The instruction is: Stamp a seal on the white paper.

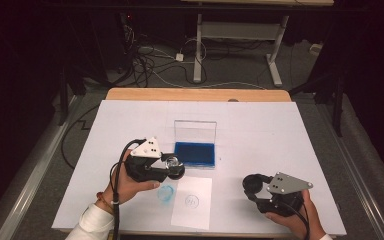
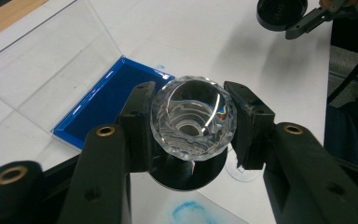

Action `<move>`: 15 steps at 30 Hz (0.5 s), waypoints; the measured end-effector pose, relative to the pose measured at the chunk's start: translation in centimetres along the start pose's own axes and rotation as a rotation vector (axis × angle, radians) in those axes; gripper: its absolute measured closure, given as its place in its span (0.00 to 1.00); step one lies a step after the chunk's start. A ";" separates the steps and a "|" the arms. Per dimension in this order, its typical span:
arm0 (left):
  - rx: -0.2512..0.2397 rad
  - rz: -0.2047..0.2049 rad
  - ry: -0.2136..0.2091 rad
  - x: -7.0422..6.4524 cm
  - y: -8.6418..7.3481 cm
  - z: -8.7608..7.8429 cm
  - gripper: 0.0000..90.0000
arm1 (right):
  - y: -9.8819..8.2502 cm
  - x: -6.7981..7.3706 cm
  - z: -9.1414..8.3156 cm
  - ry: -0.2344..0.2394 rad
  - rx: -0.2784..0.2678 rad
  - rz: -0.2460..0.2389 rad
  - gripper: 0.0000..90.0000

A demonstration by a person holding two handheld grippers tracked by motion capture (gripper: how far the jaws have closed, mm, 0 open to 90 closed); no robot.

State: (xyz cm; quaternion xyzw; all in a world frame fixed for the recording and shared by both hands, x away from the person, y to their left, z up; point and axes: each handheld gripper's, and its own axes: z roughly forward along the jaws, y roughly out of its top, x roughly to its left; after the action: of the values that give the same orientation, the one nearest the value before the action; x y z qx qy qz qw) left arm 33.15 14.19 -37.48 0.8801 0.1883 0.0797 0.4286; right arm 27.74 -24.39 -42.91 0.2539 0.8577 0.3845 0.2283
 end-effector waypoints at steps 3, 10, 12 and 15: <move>-0.003 0.004 -0.006 -0.2 0.1 0.0 0.61 | 0.0 0.0 0.0 -0.001 0.002 0.002 0.43; -0.012 0.018 -0.027 -0.9 0.4 -0.2 0.61 | 0.0 0.1 0.1 0.003 0.012 0.001 0.43; -0.007 0.028 -0.035 -1.1 0.5 -0.2 0.61 | 0.0 0.1 0.2 0.002 0.013 0.001 0.43; 0.016 0.049 -0.054 -1.5 0.7 0.2 0.61 | 0.0 0.1 0.2 0.003 0.015 0.001 0.43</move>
State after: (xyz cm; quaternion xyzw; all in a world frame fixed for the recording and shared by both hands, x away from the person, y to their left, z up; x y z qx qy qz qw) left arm 31.99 13.03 -37.07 0.8897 0.1559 0.0651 0.4242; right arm 27.73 -24.25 -43.03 0.2554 0.8606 0.3787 0.2252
